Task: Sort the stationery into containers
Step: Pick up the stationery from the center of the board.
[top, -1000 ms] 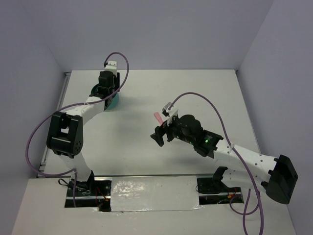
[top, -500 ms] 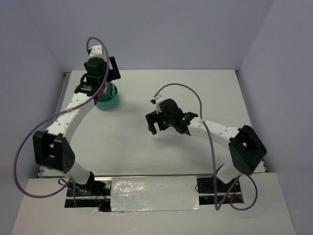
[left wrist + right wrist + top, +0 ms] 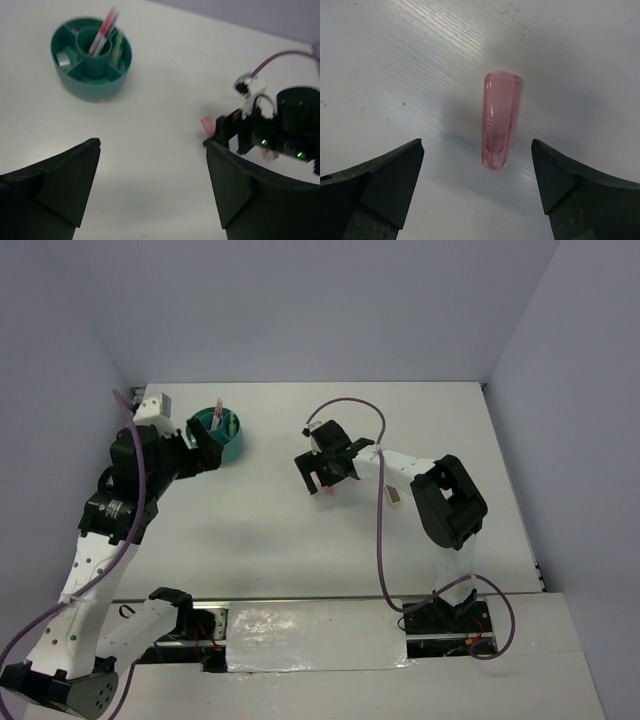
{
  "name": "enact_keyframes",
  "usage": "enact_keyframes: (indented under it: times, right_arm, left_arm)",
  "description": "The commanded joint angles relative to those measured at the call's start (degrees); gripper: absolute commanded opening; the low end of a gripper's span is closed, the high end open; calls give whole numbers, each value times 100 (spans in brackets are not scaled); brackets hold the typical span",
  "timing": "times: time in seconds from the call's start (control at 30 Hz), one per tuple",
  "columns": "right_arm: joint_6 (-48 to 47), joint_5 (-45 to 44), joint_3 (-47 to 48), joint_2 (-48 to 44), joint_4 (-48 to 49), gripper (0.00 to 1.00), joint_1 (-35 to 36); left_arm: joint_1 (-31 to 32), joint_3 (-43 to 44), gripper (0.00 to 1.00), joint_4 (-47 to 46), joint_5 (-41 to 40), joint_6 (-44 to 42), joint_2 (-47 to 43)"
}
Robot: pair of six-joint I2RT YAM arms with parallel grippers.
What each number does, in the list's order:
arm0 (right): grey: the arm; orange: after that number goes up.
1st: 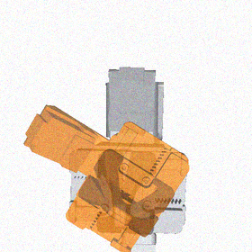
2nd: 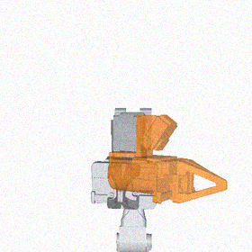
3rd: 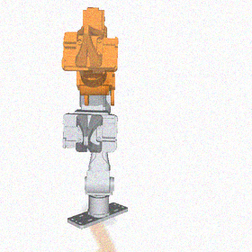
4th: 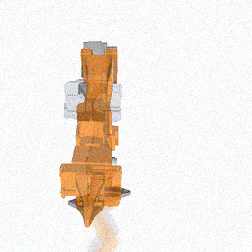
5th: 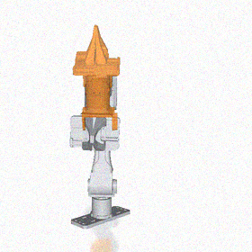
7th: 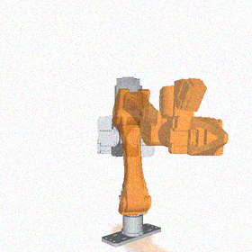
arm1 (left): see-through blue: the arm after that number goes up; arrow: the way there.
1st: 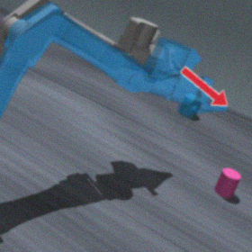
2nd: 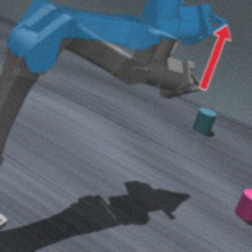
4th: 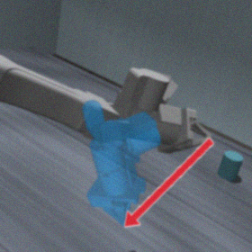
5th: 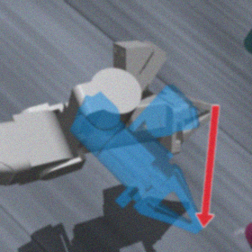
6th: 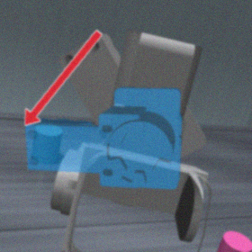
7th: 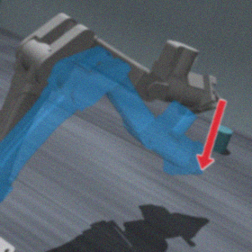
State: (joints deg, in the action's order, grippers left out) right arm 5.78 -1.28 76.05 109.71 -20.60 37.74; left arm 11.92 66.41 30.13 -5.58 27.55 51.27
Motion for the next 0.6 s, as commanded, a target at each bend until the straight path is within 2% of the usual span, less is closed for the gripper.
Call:
enact_keyframes:
  times: [0.0, 0.07, 0.2, 0.33, 0.4, 0.43, 0.47, 0.53, 0.57]
  right_arm:
    - [-174, 93, 296, 226, -278, 95, 23]
    - [-165, 101, 270, 348, -269, 91, 23]
    - [-130, 101, 200, 490, -252, 64, 41]
    - [-42, -21, -90, 455, -32, 60, 32]
    - [-25, -153, -108, 490, -41, 51, 41]
    - [-16, -206, -125, 490, 12, 45, 41]
    - [-7, -267, -143, 472, 47, 28, 58]
    - [98, -530, -240, 350, 169, 23, 76]
    - [160, -566, -292, 271, 231, 8, 85]
  left_arm:
    - [-15, -444, 99, 344, 163, -267, -160]
    - [-15, -567, 99, 432, 119, -347, -170]
    - [-23, -708, 99, 406, 189, -382, -117]
    - [-23, -831, 99, 266, 277, -356, -117]
    - [-23, -884, 99, 213, 356, -321, -91]
    - [-23, -910, 99, 195, 391, -294, -73]
    - [-23, -919, 99, 178, 444, -268, -73]
    - [-23, -989, 99, 72, 619, -163, -90]
    - [-23, -1016, 99, 20, 716, -93, -117]
